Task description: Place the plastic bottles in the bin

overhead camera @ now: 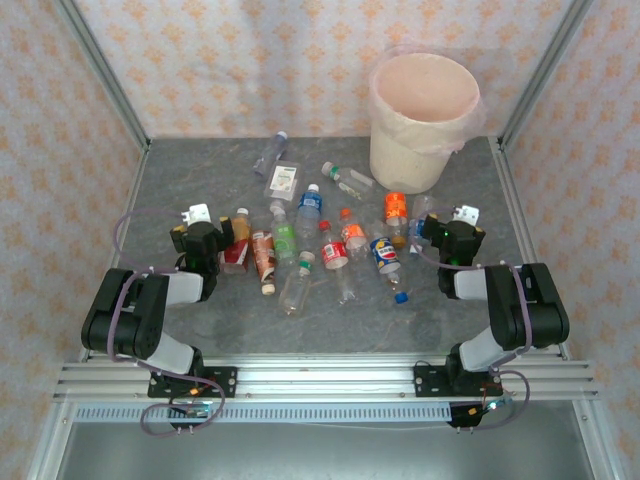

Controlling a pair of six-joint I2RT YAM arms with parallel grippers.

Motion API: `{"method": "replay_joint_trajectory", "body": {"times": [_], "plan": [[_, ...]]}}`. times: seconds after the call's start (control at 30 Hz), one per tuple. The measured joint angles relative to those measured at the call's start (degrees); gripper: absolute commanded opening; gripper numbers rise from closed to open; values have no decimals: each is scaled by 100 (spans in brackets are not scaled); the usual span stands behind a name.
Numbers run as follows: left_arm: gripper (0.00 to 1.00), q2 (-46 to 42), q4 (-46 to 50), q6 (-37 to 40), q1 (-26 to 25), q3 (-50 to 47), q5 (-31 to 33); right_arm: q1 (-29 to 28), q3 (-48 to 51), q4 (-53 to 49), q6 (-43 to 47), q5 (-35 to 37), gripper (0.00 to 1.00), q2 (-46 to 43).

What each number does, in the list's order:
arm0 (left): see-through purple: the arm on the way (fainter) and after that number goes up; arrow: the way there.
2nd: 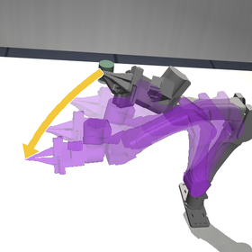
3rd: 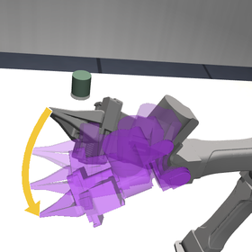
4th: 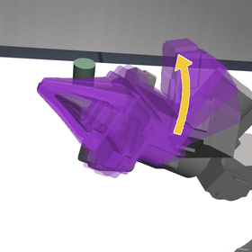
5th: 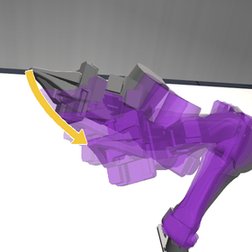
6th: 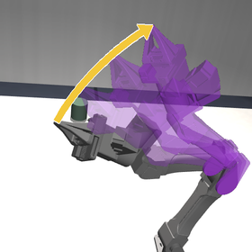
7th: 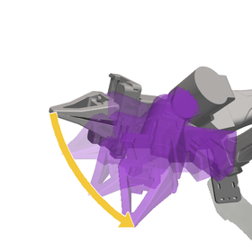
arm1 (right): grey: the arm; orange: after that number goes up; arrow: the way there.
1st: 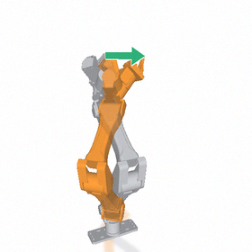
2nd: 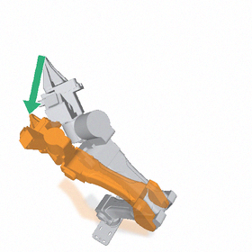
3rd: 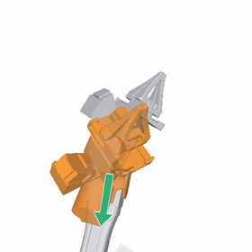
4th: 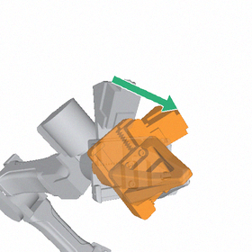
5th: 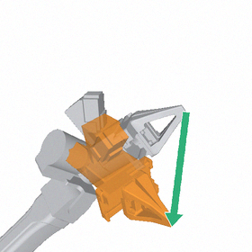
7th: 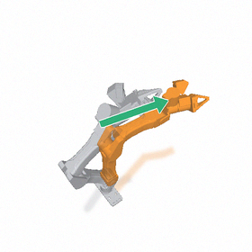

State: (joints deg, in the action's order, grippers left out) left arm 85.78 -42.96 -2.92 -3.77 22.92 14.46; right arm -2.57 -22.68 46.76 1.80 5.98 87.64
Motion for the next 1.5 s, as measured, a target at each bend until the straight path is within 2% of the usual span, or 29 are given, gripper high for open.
{"method": "replay_joint_trajectory", "body": {"times": [0.5,0.6,0.73,0.93,1.1,1.23,1.37,1.5], "plan": [[100,-94,216,24,0,50,-13,0,11,0,4,-61,99,-31],[100,-575,616,44,0,83,-4,0,68,-201,44,-131,99,-380],[100,-1480,1279,-22,0,234,48,0,-9,-802,37,-221,99,-1276],[100,-2284,2509,-629,0,798,111,7,-664,-2035,-680,-385,99,-1764],[100,-2498,3506,-1582,0,1187,83,11,-1419,-3248,-1565,-964,99,-1342],[100,-2511,3958,-2223,0,1207,-275,11,-1644,-3705,-2138,-1373,100,-822],[100,-2433,4197,-2479,0,1261,-721,9,-2020,-4258,-2343,-1810,100,-103],[100,-2441,4297,-2603,0,1266,-988,4,-2391,-4538,-2479,-1843,99,317]]}}
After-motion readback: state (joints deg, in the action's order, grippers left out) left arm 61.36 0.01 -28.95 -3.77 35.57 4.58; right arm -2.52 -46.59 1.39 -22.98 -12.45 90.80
